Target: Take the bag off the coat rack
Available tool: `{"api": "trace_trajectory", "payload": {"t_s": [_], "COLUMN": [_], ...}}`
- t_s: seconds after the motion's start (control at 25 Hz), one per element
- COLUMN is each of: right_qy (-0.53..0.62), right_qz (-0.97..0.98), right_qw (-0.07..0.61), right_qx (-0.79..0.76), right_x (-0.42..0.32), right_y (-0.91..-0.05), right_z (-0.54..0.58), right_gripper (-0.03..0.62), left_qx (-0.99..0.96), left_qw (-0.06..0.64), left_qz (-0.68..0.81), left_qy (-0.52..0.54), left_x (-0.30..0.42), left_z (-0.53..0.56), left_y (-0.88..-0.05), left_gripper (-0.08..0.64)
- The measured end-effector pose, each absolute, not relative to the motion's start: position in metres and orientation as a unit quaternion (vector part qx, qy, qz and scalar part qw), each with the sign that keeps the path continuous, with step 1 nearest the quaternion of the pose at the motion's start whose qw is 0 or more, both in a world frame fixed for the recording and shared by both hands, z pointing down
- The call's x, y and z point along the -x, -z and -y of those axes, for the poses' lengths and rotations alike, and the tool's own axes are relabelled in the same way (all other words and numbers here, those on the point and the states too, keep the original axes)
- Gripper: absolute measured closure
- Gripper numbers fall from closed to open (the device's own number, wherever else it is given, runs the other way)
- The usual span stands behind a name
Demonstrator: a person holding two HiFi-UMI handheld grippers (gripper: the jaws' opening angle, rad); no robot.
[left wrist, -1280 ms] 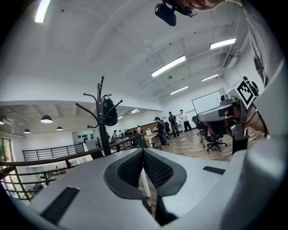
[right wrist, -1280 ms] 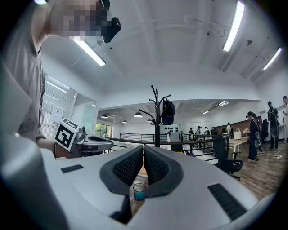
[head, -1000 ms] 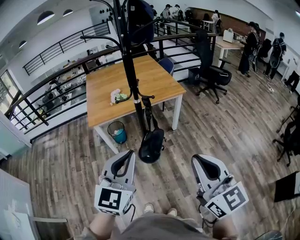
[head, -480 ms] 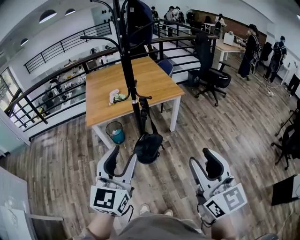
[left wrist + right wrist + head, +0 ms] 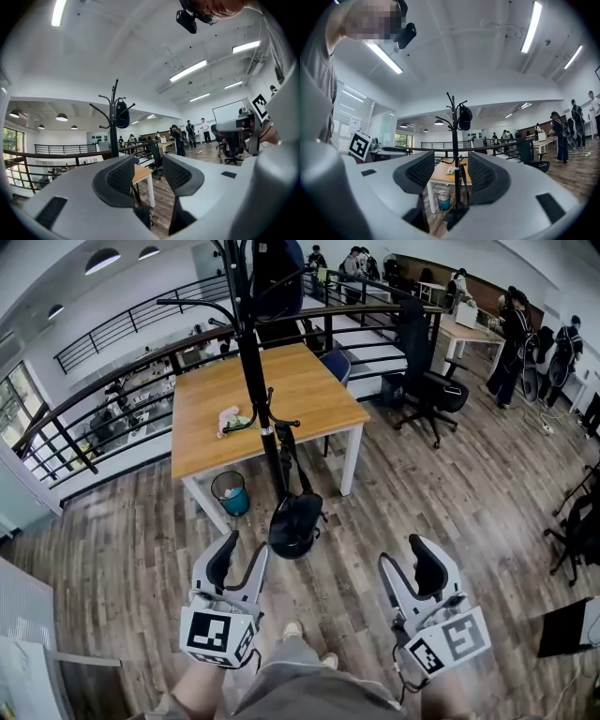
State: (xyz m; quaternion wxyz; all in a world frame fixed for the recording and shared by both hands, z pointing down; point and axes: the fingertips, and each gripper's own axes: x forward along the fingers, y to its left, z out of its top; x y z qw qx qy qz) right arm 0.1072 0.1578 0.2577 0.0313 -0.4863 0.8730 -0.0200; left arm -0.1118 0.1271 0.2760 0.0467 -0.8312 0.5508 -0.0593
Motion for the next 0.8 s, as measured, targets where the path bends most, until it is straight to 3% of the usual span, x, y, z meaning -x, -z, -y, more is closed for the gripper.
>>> {"api": "trace_trajectory", "payload": {"t_s": [0.8], "right_qy": [0.045], "right_qz": [-0.879], "right_qw": [-0.014], "right_qx": [0.474], "right_x": [-0.084], "right_y": [-0.299], "right_z": [-0.014], "right_gripper": [0.373], "left_qx": [0.837], "left_qw": [-0.008], "left_qz": [-0.543], "left_qy": [0.066], "left_x": [0.117], "left_z": [0.008], "left_y": [-0.325], "left_gripper": [0.357]}}
